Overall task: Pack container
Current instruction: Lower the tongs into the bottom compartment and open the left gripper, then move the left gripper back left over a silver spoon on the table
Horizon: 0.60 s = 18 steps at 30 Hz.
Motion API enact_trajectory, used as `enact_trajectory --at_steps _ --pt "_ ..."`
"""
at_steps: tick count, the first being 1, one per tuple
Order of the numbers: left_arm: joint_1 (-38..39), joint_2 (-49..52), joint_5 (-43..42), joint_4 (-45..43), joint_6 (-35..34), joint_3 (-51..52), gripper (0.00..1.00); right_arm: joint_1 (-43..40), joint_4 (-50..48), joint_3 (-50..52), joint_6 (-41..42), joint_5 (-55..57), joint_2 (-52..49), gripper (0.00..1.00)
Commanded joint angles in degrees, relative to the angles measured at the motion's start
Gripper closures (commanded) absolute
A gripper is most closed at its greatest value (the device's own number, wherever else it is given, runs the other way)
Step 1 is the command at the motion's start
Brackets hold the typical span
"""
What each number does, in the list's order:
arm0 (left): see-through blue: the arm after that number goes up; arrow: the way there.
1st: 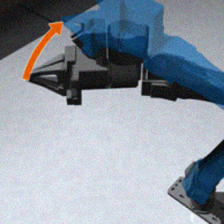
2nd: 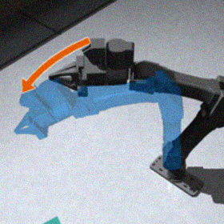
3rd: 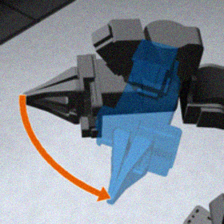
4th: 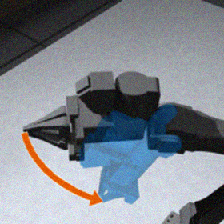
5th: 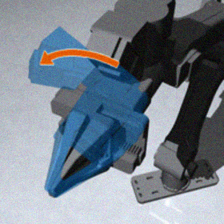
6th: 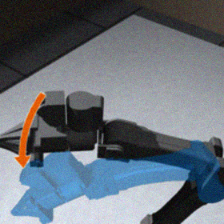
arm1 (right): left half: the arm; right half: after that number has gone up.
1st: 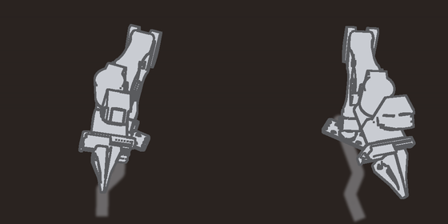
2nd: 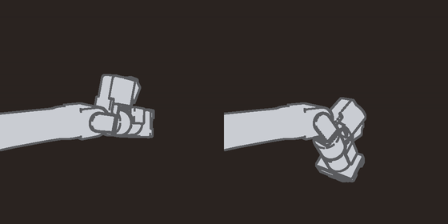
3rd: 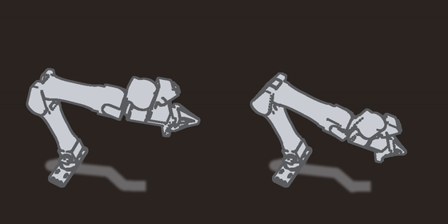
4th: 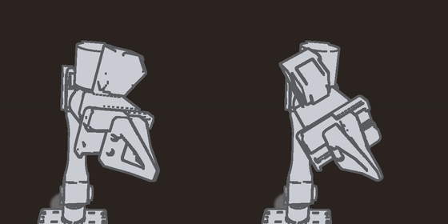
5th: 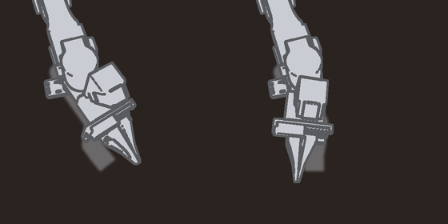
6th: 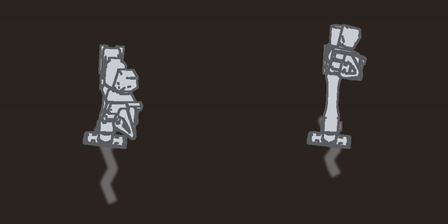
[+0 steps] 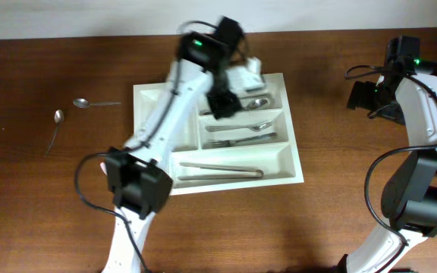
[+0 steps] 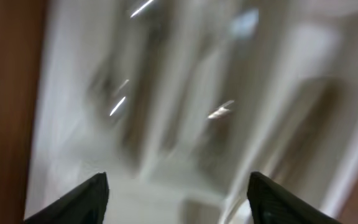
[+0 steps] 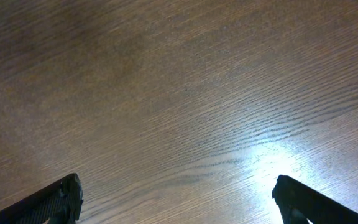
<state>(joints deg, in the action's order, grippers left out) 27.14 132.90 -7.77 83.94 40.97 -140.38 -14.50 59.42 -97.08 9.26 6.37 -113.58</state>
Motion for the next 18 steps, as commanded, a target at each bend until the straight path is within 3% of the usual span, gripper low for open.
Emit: enact_trajectory --at_steps 1,5,7,12,18 --pt "-8.41 -0.68 6.29 -0.87 -13.46 -0.28 0.22 -0.24 -0.07 -1.07 0.68 0.09 -0.26 0.01" --pt "-17.07 -0.68 6.12 -2.91 -22.32 -0.28 0.17 -0.24 -0.07 -1.07 0.68 0.09 -0.26 0.01" --pt "-20.5 -0.7 5.11 -2.32 -22.25 -0.28 0.16 -0.24 -0.07 -1.07 0.68 0.09 -0.26 0.01" --pt "-26.47 -0.68 2.03 3.96 -7.41 -0.17 0.17 -0.24 -0.07 -1.07 0.68 0.09 -0.26 0.01" --pt "-33.31 -0.68 3.1 4.87 -4.31 1.79 0.17 -0.24 -0.07 -1.07 0.68 0.09 -0.26 0.01"
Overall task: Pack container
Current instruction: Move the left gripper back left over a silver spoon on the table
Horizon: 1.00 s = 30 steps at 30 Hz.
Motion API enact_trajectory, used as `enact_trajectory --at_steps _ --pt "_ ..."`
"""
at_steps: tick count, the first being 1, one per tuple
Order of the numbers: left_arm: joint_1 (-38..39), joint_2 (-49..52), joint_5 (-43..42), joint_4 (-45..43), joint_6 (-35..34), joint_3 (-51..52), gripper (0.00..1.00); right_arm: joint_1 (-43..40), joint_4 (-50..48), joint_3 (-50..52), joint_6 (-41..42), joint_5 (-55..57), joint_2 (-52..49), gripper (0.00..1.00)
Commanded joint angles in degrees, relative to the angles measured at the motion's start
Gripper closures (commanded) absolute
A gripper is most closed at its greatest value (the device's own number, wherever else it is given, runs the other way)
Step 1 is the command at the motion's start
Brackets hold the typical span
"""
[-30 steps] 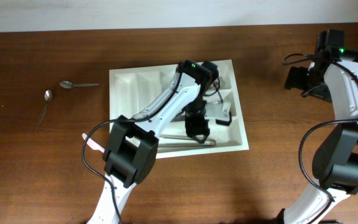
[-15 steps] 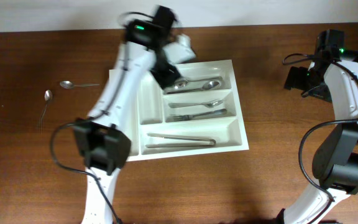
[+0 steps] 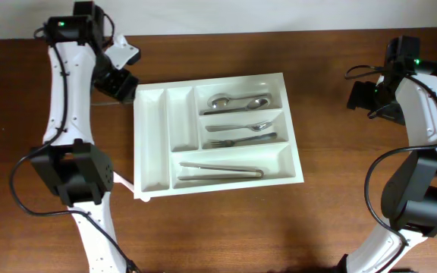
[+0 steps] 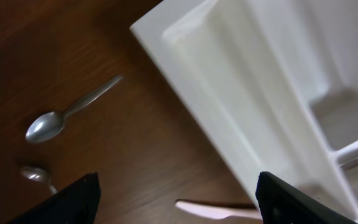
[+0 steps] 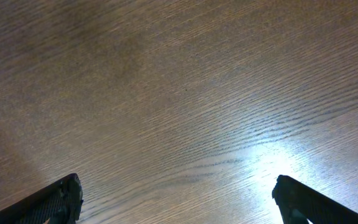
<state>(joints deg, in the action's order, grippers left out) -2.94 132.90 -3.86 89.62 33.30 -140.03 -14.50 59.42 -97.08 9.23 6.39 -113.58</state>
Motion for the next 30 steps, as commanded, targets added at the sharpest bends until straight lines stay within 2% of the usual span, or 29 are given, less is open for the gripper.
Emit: enact_trajectory --at_steps 1,5,6,9,12,16,20,22,24,30 --pt "-4.31 -0.68 -0.87 -1.88 2.91 2.12 0.17 -0.24 -0.04 -1.07 0.7 0.07 -0.26 0.01" --pt "-8.66 -0.63 -0.79 -9.94 -4.83 6.43 0.14 -0.24 -0.07 -1.07 0.7 0.07 -0.26 0.01" --pt "-9.73 -0.63 -0.81 -12.76 -8.63 7.93 0.07 -0.24 -0.07 -1.07 0.7 0.07 -0.26 0.01" --pt "-12.61 -0.63 -0.79 -20.15 -19.71 12.24 0.04 -0.24 -0.04 -1.07 0.7 0.07 -0.26 0.01" --pt "-14.84 -0.63 -1.27 -26.99 -27.28 16.26 0.01 -0.24 -0.07 -1.07 0.7 0.07 -0.26 0.01" --pt "-15.98 -0.63 -7.41 -33.64 -28.57 20.06 0.01 -0.24 -0.07 -1.07 0.7 0.07 -0.26 0.01" --pt "-15.98 -0.22 -9.01 -39.52 -28.55 22.47 0.0 -0.24 -0.07 -1.07 0.7 0.07 -0.26 0.01" --pt "-15.98 0.83 -11.98 -41.77 -28.55 22.69 0.04 -0.24 -0.04 -1.07 0.7 0.07 -0.26 0.01" --pt "-15.98 2.21 -13.88 -42.8 -28.55 22.71 0.07 -0.24 -0.07 -1.07 0.7 0.07 -0.26 0.01" --pt "-16.06 7.91 -14.38 -42.18 -29.62 22.73 0.08 -0.24 -0.04 -1.07 0.7 0.07 -0.26 0.01"
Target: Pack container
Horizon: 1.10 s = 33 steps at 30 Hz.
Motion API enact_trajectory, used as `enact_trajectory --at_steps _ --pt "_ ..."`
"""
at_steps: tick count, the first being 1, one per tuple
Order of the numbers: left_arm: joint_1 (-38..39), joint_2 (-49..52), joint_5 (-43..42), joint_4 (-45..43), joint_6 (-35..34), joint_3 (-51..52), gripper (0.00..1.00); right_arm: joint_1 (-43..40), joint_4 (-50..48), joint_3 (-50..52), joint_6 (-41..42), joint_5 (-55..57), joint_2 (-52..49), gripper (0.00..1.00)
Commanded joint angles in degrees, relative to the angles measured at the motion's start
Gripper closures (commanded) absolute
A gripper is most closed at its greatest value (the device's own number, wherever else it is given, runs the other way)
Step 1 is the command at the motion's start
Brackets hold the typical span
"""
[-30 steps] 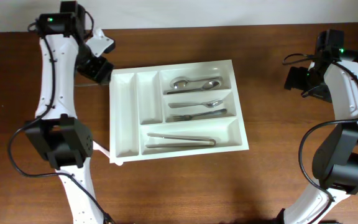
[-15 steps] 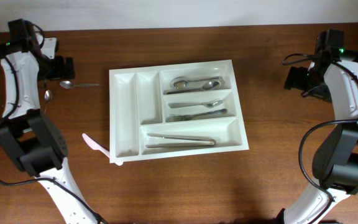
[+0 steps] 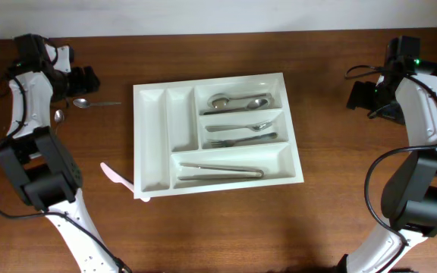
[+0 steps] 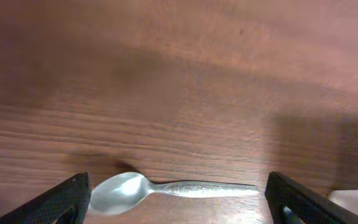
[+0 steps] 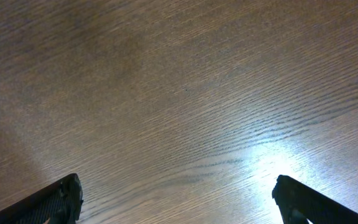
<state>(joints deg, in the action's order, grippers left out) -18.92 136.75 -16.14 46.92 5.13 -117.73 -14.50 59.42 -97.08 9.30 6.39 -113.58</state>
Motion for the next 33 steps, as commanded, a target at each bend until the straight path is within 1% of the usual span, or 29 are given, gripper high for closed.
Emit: enact_trajectory --at_steps 1,3,26,29,33 --pt "-0.17 4.72 -2.12 0.7 -2.12 0.44 0.08 -0.24 -0.07 -1.07 0.63 0.07 -0.26 0.01" --pt "-0.39 5.77 -2.14 0.94 -3.02 0.44 0.08 -0.24 -0.07 -1.07 0.63 0.07 -0.26 0.01" --pt "-0.44 5.99 -2.4 -1.07 -2.97 0.42 0.08 -0.24 -0.07 -1.07 0.63 0.07 -0.26 0.01" --pt "-0.31 5.99 -5.68 -4.24 -2.97 0.44 0.08 -0.24 -0.07 -1.07 0.63 0.07 -0.26 0.01" --pt "-0.17 5.99 -11.45 -10.67 -3.04 0.42 0.09 -0.24 -0.07 -1.07 0.63 0.07 -0.26 0.01"
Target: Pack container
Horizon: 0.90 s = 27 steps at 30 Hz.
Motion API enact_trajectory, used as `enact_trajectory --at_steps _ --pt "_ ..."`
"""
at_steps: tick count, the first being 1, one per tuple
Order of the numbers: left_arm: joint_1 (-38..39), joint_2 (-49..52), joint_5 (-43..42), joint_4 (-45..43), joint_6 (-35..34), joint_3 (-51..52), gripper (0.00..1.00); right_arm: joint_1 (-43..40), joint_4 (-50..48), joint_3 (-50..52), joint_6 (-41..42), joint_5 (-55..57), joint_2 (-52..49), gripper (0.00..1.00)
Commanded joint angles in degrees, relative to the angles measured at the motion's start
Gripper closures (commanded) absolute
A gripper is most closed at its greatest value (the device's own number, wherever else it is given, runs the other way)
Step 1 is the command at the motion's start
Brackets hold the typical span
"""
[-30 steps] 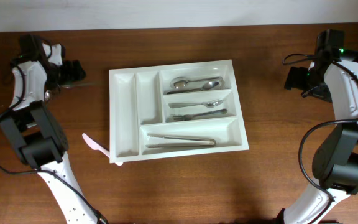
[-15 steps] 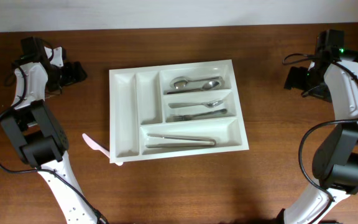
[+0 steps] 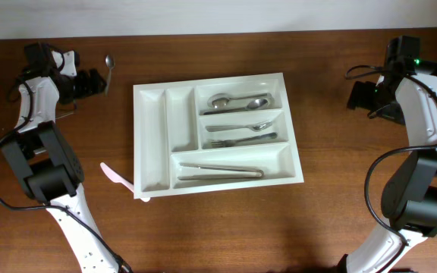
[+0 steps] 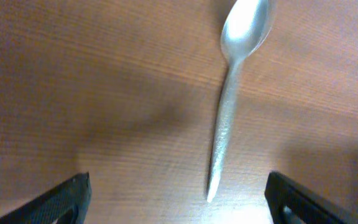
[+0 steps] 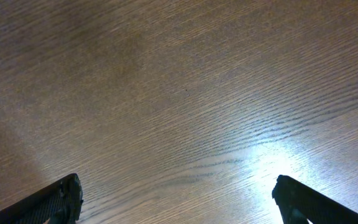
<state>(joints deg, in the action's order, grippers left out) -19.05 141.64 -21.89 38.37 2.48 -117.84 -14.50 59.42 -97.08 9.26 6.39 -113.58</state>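
Observation:
A white cutlery tray (image 3: pixel 152 129) sits mid-table with two spoons (image 3: pixel 239 101), a spoon and fork (image 3: pixel 237 133) and tongs (image 3: pixel 220 169) in its compartments. At the far left a metal spoon (image 3: pixel 108 70) lies on the wood, its bowl pointing away from the front edge. In the left wrist view the same spoon (image 4: pixel 229 118) stretches ahead of my left gripper (image 4: pixel 179 202), which is open, its handle tip between the fingers and touching neither. My left gripper (image 3: pixel 95 80) sits just left of that spoon. My right gripper (image 3: pixel 359 97) is open above bare wood (image 5: pixel 179 93).
A pink plastic utensil (image 3: pixel 117 175) lies on the table by the tray's front left corner. The left arm (image 3: pixel 36 98) runs along the table's left edge, and the right arm (image 3: pixel 423 121) stands at the right edge.
The spoon lay crosswise left of the tray in front of my left gripper. Now it lies farther back and lengthwise, handle tip between the open fingers. My left gripper shifted slightly right. The right arm has not moved.
My left gripper was open over the tray's spoon compartment. Then it was beyond the tray's far left corner, above the loose spoons. Then it hung open at the far left over a crosswise spoon, which now lies turned and farther back. The right gripper stayed open throughout.

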Motion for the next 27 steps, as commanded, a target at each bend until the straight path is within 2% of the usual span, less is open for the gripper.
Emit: enact_trajectory --at_steps 1,4,7,10,16,27 --pt "0.2 1.09 -5.75 -3.89 -1.2 0.55 0.1 -0.24 -0.07 -1.07 0.68 0.07 -0.26 0.01" --pt "1.25 1.09 -4.92 -8.7 -1.9 0.55 0.1 -0.24 -0.07 -1.07 0.68 0.07 -0.26 0.01" --pt "3.08 1.11 0.15 -11.65 -1.84 0.55 0.11 -0.24 -0.07 -1.07 0.68 0.07 -0.26 0.01" --pt "4.83 1.57 4.28 -12.7 -0.7 0.55 0.11 -0.24 -0.07 -1.07 0.68 0.07 -0.26 0.01" --pt "7.1 4.37 7.21 -14.19 0.57 0.55 0.11 -0.24 -0.07 -1.07 0.68 0.07 -0.26 0.01" --pt "7.39 6.6 14.99 -15.82 0.57 0.55 0.11 -0.24 -0.07 -1.07 0.68 0.07 -0.26 0.01"
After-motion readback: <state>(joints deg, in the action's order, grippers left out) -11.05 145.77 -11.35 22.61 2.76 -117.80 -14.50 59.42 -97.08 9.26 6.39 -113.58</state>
